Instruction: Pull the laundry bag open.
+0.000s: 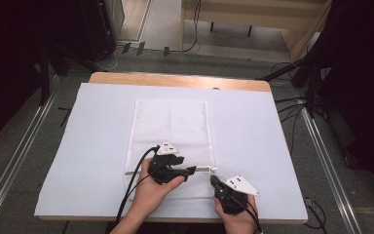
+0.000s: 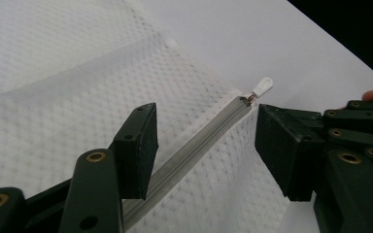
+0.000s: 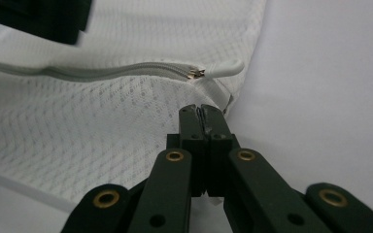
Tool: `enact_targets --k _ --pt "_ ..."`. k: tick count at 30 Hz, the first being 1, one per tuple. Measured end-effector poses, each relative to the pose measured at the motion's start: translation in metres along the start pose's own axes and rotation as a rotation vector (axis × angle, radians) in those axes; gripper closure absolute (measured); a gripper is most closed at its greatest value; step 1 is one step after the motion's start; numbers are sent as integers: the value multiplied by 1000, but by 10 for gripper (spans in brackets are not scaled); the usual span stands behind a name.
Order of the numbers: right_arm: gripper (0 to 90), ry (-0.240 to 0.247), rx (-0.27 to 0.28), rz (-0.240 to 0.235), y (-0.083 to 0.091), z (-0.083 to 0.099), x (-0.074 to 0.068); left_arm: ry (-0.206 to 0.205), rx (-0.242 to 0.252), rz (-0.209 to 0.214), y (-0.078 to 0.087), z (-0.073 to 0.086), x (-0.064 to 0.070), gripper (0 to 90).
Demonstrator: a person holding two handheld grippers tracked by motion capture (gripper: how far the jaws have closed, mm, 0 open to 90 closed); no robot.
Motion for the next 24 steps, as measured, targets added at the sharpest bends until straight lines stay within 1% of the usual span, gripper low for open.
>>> enact_targets --k 1,2,3,4,5,6,7,8,10,11,12,13,14,15,16,19,20,21,22,23,24 --pt "900 0 0 0 0 0 0 0 0 0 0 0 0 417" --pt "900 27 31 2 3 -5 -3 6 -1 4 -3 -2 2 415" --pt "900 41 41 5 5 -7 -5 17 -9 19 -8 -5 7 413" --pt "900 54 47 3 6 -9 -7 17 -9 19 -8 -5 7 411" --pt "900 54 47 3 6 -9 -7 24 -7 27 -11 -7 11 411" --pt "900 75 52 -7 6 -10 -11 32 -10 42 -15 -11 17 409" --pt "900 75 52 -7 6 -10 -11 32 -10 42 -15 -11 17 409" --pt "900 81 54 -12 7 -11 -14 34 -10 48 -17 -13 22 409" --pt "900 90 58 -16 7 -12 -16 29 -13 49 -20 -17 29 414" --pt "900 90 58 -16 7 -12 -16 24 -20 42 -22 -18 32 414" --pt "900 98 55 -16 7 -12 -16 18 -41 0 -27 -20 36 443" --pt "900 98 55 -16 7 -12 -16 18 -41 0 -27 -20 36 472" --pt "900 95 54 -16 7 -12 -16 7 -68 -24 -31 -21 39 483" --pt "900 92 52 -14 7 -12 -16 -4 -77 -33 -34 -21 41 488" --pt "900 93 49 -13 7 -11 -17 -4 -77 -33 -34 -21 41 493" --pt "900 96 44 -12 6 -11 -18 -31 -88 -67 -38 -23 45 504" --pt "900 105 41 -13 6 -11 -19 -56 -87 -89 -39 -25 46 576" --pt "900 105 41 -13 6 -11 -19 -56 -87 -89 -39 -25 46 593" --pt "900 110 42 -15 6 -11 -19 -66 -89 -96 -39 -25 46 593" --pt "900 109 42 -17 6 -11 -19 -72 -93 -88 -39 -25 47 632" --pt "900 104 41 -19 6 -11 -19 -68 -103 -66 -39 -25 46 708"
Point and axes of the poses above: each handheld gripper's, and its own axes: y roughly backward along the jaws, z roughly out of its underside, x roughly to its right, the point moved 8 cm from there along -y, roughly forward along the jaws, and after that the axes turned 10 degrees about -z, right-handed, at the moved point
